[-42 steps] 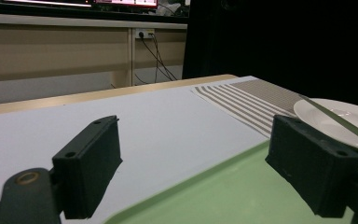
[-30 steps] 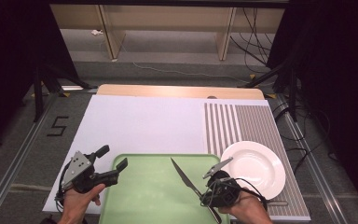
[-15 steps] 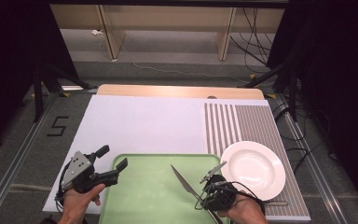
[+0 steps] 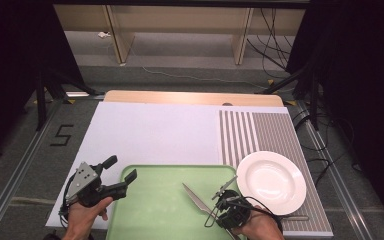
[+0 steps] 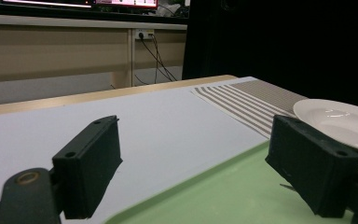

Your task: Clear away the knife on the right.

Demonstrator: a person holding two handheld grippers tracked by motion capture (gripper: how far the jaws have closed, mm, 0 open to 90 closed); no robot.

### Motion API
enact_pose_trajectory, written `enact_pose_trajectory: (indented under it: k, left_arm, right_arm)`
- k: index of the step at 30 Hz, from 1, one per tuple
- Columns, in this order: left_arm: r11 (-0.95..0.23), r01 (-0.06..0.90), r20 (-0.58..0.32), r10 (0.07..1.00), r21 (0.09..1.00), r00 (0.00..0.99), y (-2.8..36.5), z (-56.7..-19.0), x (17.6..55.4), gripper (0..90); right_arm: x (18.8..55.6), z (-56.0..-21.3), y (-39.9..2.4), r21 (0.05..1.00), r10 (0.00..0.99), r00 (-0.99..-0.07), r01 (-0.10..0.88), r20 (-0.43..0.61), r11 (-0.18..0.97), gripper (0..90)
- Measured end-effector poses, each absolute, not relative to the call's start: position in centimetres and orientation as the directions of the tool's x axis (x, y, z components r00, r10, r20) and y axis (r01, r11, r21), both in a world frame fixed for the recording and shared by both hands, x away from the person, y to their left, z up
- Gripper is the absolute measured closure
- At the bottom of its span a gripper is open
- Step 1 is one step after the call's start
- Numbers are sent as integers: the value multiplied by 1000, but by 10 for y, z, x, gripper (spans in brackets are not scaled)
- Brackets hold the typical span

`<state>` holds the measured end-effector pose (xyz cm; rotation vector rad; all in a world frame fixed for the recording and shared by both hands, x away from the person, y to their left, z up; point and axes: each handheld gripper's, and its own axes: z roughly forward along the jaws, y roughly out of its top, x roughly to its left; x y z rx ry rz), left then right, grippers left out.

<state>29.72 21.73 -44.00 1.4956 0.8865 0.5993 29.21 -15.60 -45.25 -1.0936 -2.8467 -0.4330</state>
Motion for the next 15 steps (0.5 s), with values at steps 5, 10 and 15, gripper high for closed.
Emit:
enact_pose_trajectory:
  k: [5, 10, 15]
  left_arm:
    - [22, 189, -128, 814, 982, 567, 217, -440, 297, 163]
    - [28, 181, -129, 809, 983, 574, 217, -440, 297, 163]
    - [22, 187, -126, 813, 982, 568, 218, -440, 296, 163]
  right_arm:
    - [291, -454, -155, 230, 649, -747, 664, 148, 712, 798]
    - [292, -452, -156, 255, 639, -754, 655, 155, 711, 740]
    - [292, -440, -158, 362, 631, -759, 639, 159, 678, 521]
